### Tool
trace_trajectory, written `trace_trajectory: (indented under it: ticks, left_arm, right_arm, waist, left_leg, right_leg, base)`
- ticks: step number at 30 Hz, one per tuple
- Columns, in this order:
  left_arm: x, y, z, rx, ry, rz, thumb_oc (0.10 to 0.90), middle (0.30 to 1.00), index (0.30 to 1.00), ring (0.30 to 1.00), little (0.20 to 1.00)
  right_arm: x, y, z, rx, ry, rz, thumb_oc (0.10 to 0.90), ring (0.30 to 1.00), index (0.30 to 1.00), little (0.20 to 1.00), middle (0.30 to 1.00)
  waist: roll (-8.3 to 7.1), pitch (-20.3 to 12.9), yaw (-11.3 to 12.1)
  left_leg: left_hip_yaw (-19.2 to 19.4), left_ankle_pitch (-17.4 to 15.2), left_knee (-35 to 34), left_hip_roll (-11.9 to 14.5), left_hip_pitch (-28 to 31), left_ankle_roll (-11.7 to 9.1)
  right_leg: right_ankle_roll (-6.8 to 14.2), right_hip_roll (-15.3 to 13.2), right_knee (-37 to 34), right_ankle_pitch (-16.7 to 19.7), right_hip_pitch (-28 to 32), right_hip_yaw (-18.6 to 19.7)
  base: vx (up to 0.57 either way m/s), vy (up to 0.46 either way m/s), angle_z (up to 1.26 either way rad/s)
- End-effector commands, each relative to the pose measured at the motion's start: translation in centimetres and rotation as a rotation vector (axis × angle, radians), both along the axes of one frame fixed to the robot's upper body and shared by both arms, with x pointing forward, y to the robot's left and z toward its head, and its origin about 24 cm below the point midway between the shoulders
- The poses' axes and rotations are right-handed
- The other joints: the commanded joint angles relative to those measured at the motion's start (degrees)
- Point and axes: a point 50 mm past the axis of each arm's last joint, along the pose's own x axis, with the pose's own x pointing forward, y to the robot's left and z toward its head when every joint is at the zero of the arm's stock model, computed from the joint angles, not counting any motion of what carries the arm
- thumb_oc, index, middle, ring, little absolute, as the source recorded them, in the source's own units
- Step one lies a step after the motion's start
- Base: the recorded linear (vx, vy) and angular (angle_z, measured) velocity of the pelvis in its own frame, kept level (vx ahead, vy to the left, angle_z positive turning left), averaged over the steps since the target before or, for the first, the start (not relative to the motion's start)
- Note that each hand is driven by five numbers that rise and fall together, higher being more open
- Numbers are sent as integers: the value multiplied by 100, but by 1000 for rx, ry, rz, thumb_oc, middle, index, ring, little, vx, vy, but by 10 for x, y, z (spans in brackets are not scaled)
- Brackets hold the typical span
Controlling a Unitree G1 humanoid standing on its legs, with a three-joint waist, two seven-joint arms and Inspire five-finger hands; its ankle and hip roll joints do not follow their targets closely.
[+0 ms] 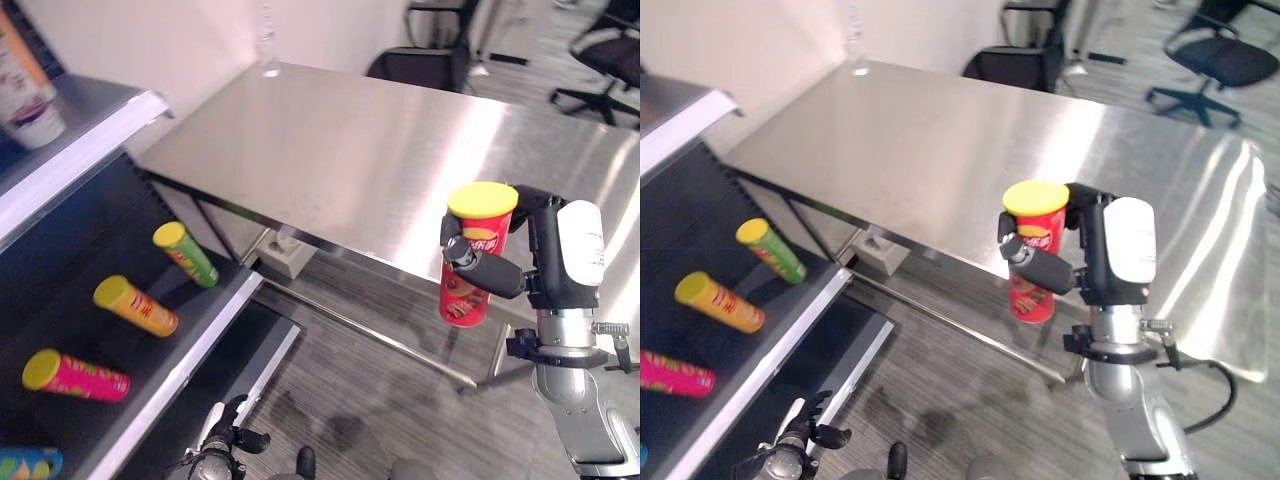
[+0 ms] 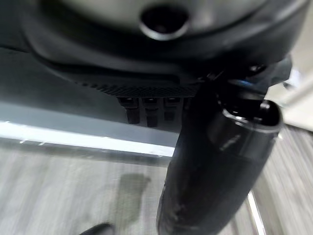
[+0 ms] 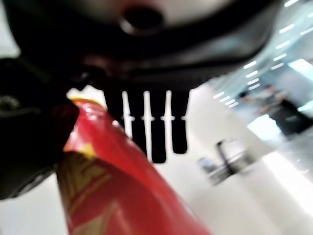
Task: Put the goods on the table back onto the shelves and tidy them up.
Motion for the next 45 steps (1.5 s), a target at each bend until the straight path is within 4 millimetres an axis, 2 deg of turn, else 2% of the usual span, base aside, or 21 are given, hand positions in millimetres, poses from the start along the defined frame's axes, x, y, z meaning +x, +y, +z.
trace_trajectory:
  ticks: [1, 6, 10, 11, 15, 18, 20, 21, 22, 26, 28, 32, 33, 34, 35, 36, 38, 39, 40, 43, 45]
  left_arm:
    - [-26, 18, -8, 57, 110, 28, 800, 900, 900, 900, 900]
    - [-50, 17, -16, 31, 184, 107, 800, 900, 900, 900, 900]
    - [-88, 18, -24, 37, 315, 124, 800, 900, 900, 900, 900]
    - [-88, 18, -23, 37, 314, 124, 800, 900, 900, 900, 900]
    - [-93, 21, -24, 29, 314, 212, 800, 900, 900, 900, 900]
    - [-84, 23, -22, 75, 299, 158, 800, 900, 900, 900, 900]
    - [-82, 23, -21, 97, 293, 126, 800, 900, 900, 900, 900]
    - [-73, 30, -17, 116, 257, 126, 800, 900, 900, 900, 900]
    - [-66, 32, -15, 118, 234, 132, 800, 900, 900, 900, 900]
    - [-45, 34, -10, 143, 180, 67, 800, 900, 900, 900, 900]
    - [-30, 26, -8, 185, 166, -113, 800, 900, 900, 900, 900]
    - [-27, 27, -7, 179, 155, -107, 800, 900, 900, 900, 900]
    - [-36, 27, -10, 158, 182, -61, 800, 900, 900, 900, 900]
    - [-36, 27, -10, 158, 181, -61, 800, 900, 900, 900, 900]
    - [-36, 29, -10, 151, 185, -43, 800, 900, 900, 900, 900]
    - [-29, 32, -7, 153, 174, -26, 800, 900, 900, 900, 900]
    - [-29, 33, -7, 153, 178, -21, 800, 900, 900, 900, 900]
    - [-33, 37, -8, 162, 196, -15, 800, 900, 900, 900, 900]
    - [-35, 41, -7, 170, 198, 1, 800, 900, 900, 900, 900]
    - [-32, 49, -3, 180, 180, 38, 800, 900, 900, 900, 900]
    - [-28, 52, -1, 173, 159, 66, 800, 900, 900, 900, 900]
  right_arm:
    - [-22, 9, 55, 11, -359, 63, 400, 300, 300, 300, 300]
    - [-32, -2, 54, -3, -361, 12, 400, 300, 300, 300, 300]
    - [-35, -28, 59, 40, -426, -135, 400, 300, 300, 300, 300]
    - [-35, -28, 59, 40, -427, -135, 400, 300, 300, 300, 300]
    - [-38, -33, 54, 38, -420, -173, 400, 300, 300, 300, 300]
    - [-39, -33, 56, 30, -429, -173, 400, 300, 300, 300, 300]
    - [-40, -33, 58, 24, -441, -169, 400, 300, 300, 300, 300]
    - [-42, -34, 60, 23, -453, -165, 400, 300, 300, 300, 300]
    - [-42, -35, 61, 27, -451, -167, 400, 300, 300, 300, 300]
    - [-41, -39, 63, 38, -449, -167, 400, 300, 300, 300, 300]
    - [-38, -39, 70, 25, -463, -149, 400, 300, 300, 300, 300]
    - [-35, -40, 74, 22, -466, -145, 400, 300, 300, 300, 300]
    - [-35, -45, 74, 23, -460, -177, 400, 300, 300, 300, 300]
    - [-35, -45, 74, 24, -461, -177, 400, 300, 300, 300, 300]
    - [-35, -48, 72, 28, -447, -194, 400, 300, 300, 300, 300]
    - [-36, -52, 66, 73, -430, -233, 400, 300, 300, 300, 300]
    - [-36, -52, 62, 107, -425, -242, 400, 300, 300, 300, 300]
    - [-32, -45, 56, 168, -421, -210, 400, 300, 300, 300, 300]
    - [-29, -40, 54, 189, -413, -185, 400, 300, 300, 300, 300]
    - [-27, -38, 49, 211, -394, -174, 400, 300, 300, 300, 300]
    - [-28, -41, 48, 226, -386, -182, 400, 300, 300, 300, 300]
  waist:
    - [-359, -661, 174]
    - [-369, -411, 204]
    - [-428, -99, 27]
    - [-420, -101, 32]
    - [-433, -271, -115]
    - [-359, -386, -304]
    - [-317, -417, -377]
    - [-221, -479, -507]
    - [-189, -525, -576]
    - [-11, -607, -771]
    - [94, -653, -849]
    - [134, -659, -811]
    - [140, -681, -810]
    - [123, -685, -808]
    - [88, -686, -803]
    - [-38, -649, -832]
    - [-110, -609, -851]
    - [-212, -436, -872]
    - [-173, -362, -874]
    - [-162, -236, -922]
    - [-94, -197, -883]
  left_leg:
    - [263, 465, -320, -228, -700, -70]
    - [-74, 872, -218, -5, -1381, -348]
    - [1077, 330, 593, 190, -1725, -191]
    - [1079, 345, 600, 201, -1742, -189]
    - [1215, -155, 889, 357, -980, -206]
    - [1561, -347, 930, 853, -278, -257]
    - [1693, -239, 903, 1072, -62, -304]
    - [1866, -27, 877, 1489, 244, -436]
    - [1902, 163, 856, 1642, 326, -489]
    - [1726, 675, 823, 2103, 564, -732]
    - [1469, 892, 752, 2356, 704, -965]
    - [979, 746, 603, 2325, 580, -1084]
    - [1027, -42, 577, 2209, 606, -1144]
    - [1021, -34, 592, 2186, 578, -1135]
    - [1096, -443, 612, 2054, 555, -1094]
    - [1275, -1077, 693, 1735, 496, -983]
    - [1361, -1211, 660, 1539, 495, -905]
    - [1544, -1251, 470, 1180, 598, -698]
    - [1635, -1252, 361, 1069, 674, -610]
    - [1613, -1024, -12, 752, 720, -383]
    - [1536, -772, -393, 451, 678, -153]
  right_leg:
    - [-226, 243, -658, 48, 764, 100]
    - [-409, 625, -1329, 279, 801, -26]
    - [-394, 388, -1560, 552, 634, -569]
    - [-393, 398, -1574, 577, 625, -564]
    - [-296, 76, -1897, 945, 519, -975]
    - [-249, -109, -1946, 998, 410, -1379]
    - [-237, -187, -1933, 1050, 351, -1522]
    - [-177, -327, -1920, 1088, 264, -1760]
    - [-155, -410, -1933, 1149, 202, -1837]
    - [-26, -599, -1984, 1288, 130, -2090]
    - [184, -866, -2050, 1498, 3, -2114]
    - [403, -1136, -2181, 1780, -94, -2014]
    - [579, -1415, -2246, 2000, -143, -2030]
    - [579, -1435, -2256, 2029, -160, -2023]
    - [670, -1596, -2271, 2144, -202, -1983]
    - [780, -1979, -2274, 2570, -315, -1925]
    - [804, -2144, -2256, 2974, -434, -1899]
    - [804, -2366, -2223, 3712, -710, -1864]
    - [804, -2359, -2199, 3832, -806, -1871]
    - [730, -2146, -1903, 3505, -991, -1567]
    - [478, -1359, -1426, 2572, -892, -1303]
  base:
    - [-156, -210, 26]
    - [-385, -338, 40]
    - [-376, -28, 72]
    - [-296, 49, 43]
    - [-229, 61, 34]
    - [-159, 136, 50]
    - [-132, 202, 50]
    - [-152, 282, 46]
    - [-137, 280, 50]
    - [-124, 387, 79]
    - [-132, 507, 47]
    - [-122, 479, 51]
    - [-108, 552, 78]
    - [-130, 591, 75]
    - [-140, 584, 39]
    - [-166, 762, 45]
    - [-168, 543, 34]
    - [-237, 586, 30]
    - [-306, 748, 6]
    - [-175, 410, -27]
    - [-223, 522, -17]
